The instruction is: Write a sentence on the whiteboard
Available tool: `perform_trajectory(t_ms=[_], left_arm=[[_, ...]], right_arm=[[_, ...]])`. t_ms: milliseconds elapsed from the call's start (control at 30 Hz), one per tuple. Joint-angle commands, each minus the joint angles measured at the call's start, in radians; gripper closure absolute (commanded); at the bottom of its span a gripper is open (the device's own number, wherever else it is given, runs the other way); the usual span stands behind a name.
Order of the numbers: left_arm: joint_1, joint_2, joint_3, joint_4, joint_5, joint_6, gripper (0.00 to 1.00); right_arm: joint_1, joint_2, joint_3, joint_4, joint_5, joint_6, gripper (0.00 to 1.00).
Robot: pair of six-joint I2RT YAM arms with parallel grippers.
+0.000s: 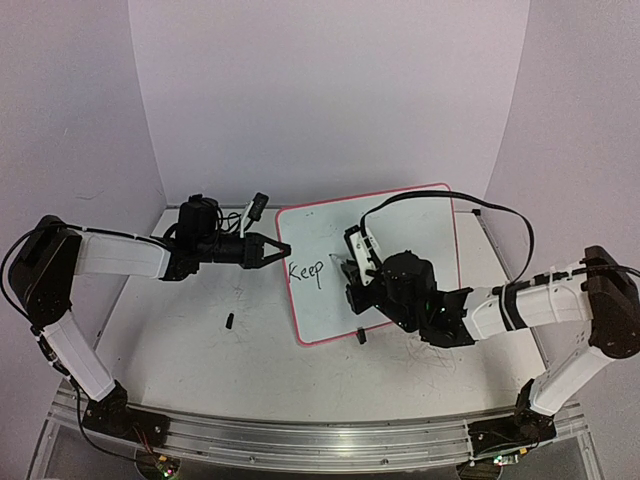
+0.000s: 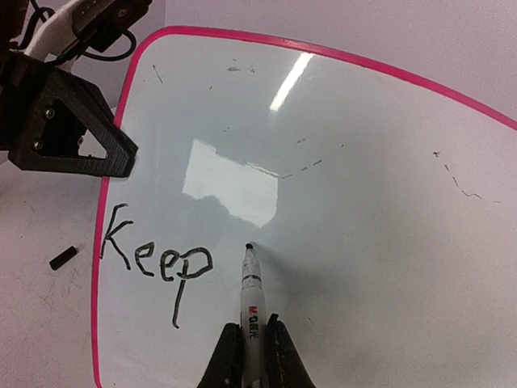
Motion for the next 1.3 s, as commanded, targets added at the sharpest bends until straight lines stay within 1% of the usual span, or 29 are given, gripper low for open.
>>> perform_trajectory(t_ms=[0, 500, 1267], left_arm=[[0.006, -0.029, 0.004, -0.007, -0.049, 0.036, 0.98], [0.006, -0.029, 0.005, -0.007, -0.046, 0.036, 0.98], [0.006, -0.032, 0.005, -0.008, -0.044, 0.039, 0.98]], right_arm=[[0.002, 0.02, 0.051, 0.046, 0.03, -0.015, 1.0], [0.002, 0.036, 0.047, 0.027, 0.052, -0.006, 1.0], [0.008, -0.01, -0.024, -0.019, 0.013, 0.046, 1.0]])
